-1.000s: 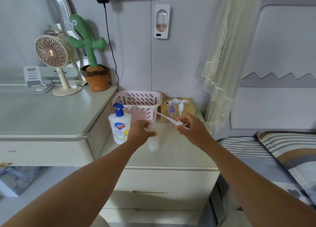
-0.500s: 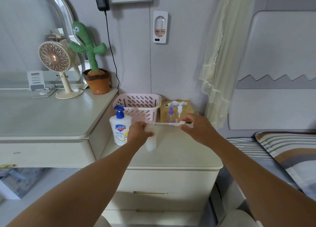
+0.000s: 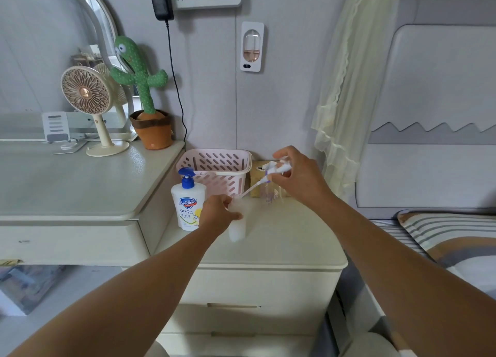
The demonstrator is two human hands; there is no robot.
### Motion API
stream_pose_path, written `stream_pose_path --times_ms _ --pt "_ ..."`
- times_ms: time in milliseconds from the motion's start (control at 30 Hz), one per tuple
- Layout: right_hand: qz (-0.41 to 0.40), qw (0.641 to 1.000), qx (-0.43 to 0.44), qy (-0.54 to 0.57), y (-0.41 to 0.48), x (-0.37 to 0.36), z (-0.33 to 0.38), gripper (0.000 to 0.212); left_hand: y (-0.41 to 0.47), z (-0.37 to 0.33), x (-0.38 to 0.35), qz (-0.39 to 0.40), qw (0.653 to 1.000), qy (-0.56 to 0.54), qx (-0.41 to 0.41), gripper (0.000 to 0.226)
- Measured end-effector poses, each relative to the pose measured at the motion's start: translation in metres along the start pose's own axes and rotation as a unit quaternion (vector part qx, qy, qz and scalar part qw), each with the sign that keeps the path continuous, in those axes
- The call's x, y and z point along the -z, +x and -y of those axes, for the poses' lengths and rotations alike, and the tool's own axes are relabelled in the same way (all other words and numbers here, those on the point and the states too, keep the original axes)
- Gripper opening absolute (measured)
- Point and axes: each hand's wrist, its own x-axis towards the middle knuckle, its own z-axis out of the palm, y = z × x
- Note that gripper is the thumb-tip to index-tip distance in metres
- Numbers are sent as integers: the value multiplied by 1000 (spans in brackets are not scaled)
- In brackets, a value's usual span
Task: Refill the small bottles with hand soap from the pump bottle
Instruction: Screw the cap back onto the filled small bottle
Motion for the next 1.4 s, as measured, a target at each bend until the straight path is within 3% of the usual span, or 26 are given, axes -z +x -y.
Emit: stream_pose_path --times_ms 133,367,733,833,933,1100,1400 --pt "-15 1000 9 16 8 -16 13 44 -3 -1 -2 11 1000 -14 -13 52" --pt "35 997 -26 60 12 -52 3 45 -5 0 -6 31 998 -48 -21 51" --pt "101 991 -46 73 13 -75 -14 32 -5 0 -7 50 996 -68 -27 47" --pt "112 990 -42 70 12 -79 -17 36 -5 1 -8 50 996 -67 -27 46" --pt "116 990 -41 65 11 -81 -20 39 -5 1 -8 49 996 -65 -28 43" --pt "129 988 -37 78 8 -84 -28 25 -5 4 -9 46 996 -71 -31 40" --pt "114 989 -28 87 5 -87 -35 34 -3 4 -11 49 997 -59 -31 44"
